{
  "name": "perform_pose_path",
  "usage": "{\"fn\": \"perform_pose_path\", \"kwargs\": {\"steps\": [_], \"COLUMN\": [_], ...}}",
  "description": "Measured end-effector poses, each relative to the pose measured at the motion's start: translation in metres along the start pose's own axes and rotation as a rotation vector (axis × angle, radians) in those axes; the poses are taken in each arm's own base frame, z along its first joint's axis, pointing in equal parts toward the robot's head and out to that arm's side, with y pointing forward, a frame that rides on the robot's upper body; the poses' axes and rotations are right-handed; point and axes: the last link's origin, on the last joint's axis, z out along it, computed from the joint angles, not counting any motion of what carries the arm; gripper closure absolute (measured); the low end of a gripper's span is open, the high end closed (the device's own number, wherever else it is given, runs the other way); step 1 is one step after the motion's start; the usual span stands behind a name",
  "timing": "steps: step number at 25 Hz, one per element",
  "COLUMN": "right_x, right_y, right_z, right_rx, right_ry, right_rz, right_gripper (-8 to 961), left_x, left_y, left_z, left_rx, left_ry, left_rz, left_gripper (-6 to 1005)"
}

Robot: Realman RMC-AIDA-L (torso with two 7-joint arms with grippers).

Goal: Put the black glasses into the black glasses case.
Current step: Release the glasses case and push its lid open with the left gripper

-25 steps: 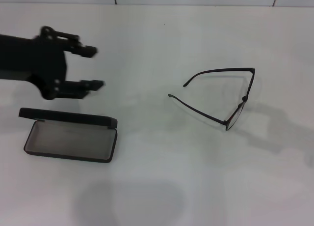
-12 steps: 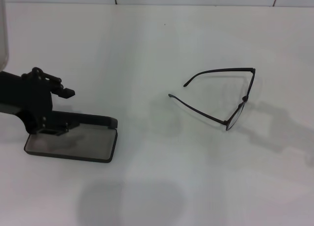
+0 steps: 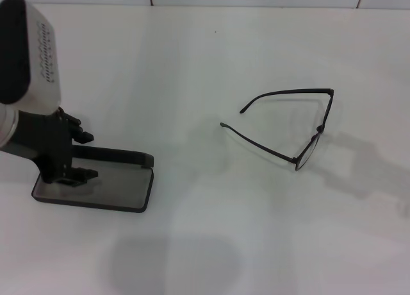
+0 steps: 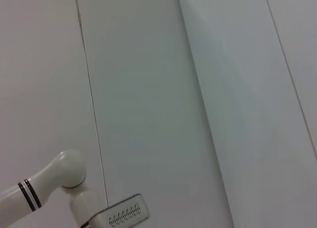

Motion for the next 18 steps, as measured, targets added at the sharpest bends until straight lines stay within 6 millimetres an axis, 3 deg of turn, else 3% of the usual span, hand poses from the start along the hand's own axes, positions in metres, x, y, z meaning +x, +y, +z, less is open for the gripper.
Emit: {"fn": "perform_pose_path", "kwargs": {"steps": [14, 18], "right_x": [0.003, 0.003], "right_y": [0.002, 0.003], "right_z": [-0.002, -0.007], "right_rx": [0.000, 0.024], "right_ry": [-0.009, -0.020], "right_rz": [0.018, 0.020], "right_gripper": [263, 262], "left_x": [0.011, 0.019], "left_y": [-0.004, -0.001], "left_z": [0.013, 0.012], "left_rx": [0.015, 0.022], "left_ry": [-0.072, -0.073], "left_rz": [0.027, 0.059], "left_gripper": [458, 638]}}
